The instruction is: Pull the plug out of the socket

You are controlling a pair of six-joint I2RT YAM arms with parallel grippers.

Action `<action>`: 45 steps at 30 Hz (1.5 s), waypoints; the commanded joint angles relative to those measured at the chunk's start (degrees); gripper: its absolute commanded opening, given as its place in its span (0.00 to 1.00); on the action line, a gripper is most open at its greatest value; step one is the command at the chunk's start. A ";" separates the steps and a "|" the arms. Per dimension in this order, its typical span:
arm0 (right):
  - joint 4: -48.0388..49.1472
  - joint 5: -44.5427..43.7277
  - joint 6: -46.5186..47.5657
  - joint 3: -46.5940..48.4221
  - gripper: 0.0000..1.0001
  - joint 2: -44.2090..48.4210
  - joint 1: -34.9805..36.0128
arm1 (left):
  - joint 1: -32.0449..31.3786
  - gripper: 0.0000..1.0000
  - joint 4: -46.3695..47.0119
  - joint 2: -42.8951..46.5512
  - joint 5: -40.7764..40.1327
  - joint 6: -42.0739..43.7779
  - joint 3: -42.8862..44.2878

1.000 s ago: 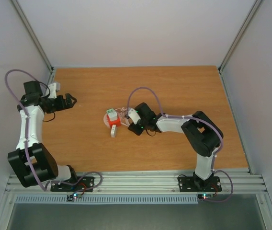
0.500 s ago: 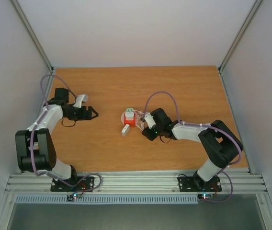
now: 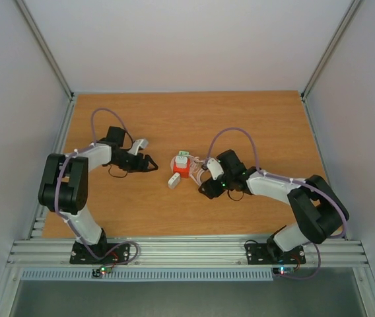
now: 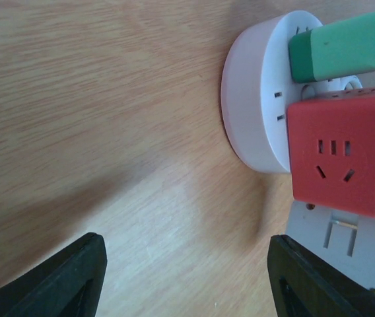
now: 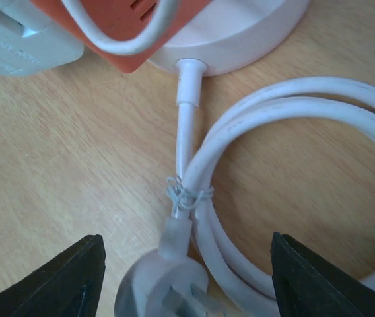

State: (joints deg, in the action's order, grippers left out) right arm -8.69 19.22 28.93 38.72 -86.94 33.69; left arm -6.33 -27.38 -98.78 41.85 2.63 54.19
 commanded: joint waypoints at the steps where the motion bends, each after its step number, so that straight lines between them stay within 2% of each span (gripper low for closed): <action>1: -3.29 3.25 3.07 -1.73 0.74 4.84 -2.27 | -1.32 0.68 6.38 -2.67 2.25 -1.83 1.08; 5: -3.85 4.12 6.29 -3.10 0.80 9.44 -4.87 | -2.67 0.63 8.11 -5.31 2.79 -4.09 2.36; 10: -2.54 5.29 7.56 -2.22 0.82 12.75 -7.05 | -4.68 0.53 9.43 -10.44 3.40 -4.91 6.01; 20: 0.62 6.79 9.84 0.29 0.84 12.66 -7.07 | -6.02 0.35 9.10 -19.13 6.01 -5.21 16.39; 25: 2.23 7.26 10.81 0.89 0.92 11.94 -7.19 | -8.28 0.28 8.29 -22.59 7.51 -4.75 20.35; 29: 2.66 7.40 11.10 1.48 0.93 10.91 -7.19 | -9.48 0.26 8.21 -24.07 7.97 -4.62 22.08; 32: 3.13 7.92 11.30 1.25 0.93 10.56 -7.11 | -8.92 0.29 8.43 -22.84 5.07 -5.44 21.59; 38: 3.77 8.88 11.23 1.03 0.93 10.98 -7.10 | -5.16 0.35 8.29 -15.97 4.63 -4.99 14.49; 45: 4.62 8.98 12.07 1.00 0.99 10.70 -7.14 | -6.37 0.38 6.80 -9.61 7.55 -2.81 4.76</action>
State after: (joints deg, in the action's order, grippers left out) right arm -6.31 27.07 39.44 38.63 -76.07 26.94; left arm -11.38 -20.03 -110.89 47.27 -1.85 62.61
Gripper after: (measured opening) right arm 0.976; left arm 0.374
